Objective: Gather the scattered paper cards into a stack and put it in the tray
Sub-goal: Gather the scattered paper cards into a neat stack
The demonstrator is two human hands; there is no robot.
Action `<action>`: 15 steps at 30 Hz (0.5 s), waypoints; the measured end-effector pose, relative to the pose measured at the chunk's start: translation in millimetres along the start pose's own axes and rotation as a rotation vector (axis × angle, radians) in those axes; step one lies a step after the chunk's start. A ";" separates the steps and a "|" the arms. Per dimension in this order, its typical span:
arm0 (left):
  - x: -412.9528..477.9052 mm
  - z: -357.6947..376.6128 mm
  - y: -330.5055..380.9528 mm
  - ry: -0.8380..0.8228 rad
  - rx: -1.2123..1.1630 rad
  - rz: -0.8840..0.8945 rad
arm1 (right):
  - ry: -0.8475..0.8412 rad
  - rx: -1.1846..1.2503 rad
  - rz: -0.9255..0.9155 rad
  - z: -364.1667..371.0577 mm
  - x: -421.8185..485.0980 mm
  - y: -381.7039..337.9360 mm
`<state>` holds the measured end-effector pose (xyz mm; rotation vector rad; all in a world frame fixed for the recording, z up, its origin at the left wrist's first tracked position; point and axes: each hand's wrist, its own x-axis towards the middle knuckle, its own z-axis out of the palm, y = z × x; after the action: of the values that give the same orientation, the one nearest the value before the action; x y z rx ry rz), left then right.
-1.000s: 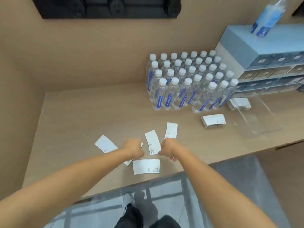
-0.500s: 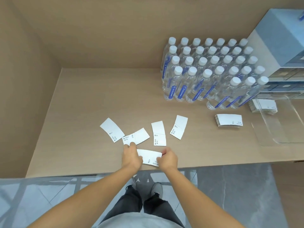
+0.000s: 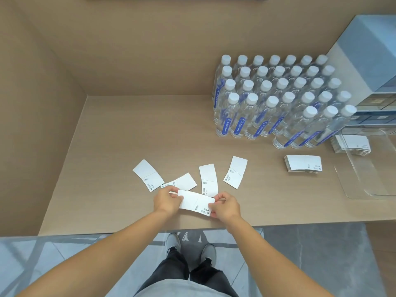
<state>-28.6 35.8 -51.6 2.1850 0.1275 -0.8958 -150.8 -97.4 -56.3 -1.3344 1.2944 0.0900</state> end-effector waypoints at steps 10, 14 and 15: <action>4.3 -34.2 -5.1 0.010 -0.132 -0.145 | -0.060 -0.096 -0.084 25.8 7.1 -43.2; 5.7 -43.8 -8.1 0.030 -0.170 -0.165 | -0.091 -0.126 -0.097 35.3 6.1 -53.6; 6.9 -47.4 -8.3 0.036 -0.178 -0.168 | -0.101 -0.128 -0.100 39.0 5.8 -56.3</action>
<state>0.3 72.8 -39.0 2.0472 0.3978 -0.9012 -85.7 -91.3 -35.2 -1.4826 1.1509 0.1714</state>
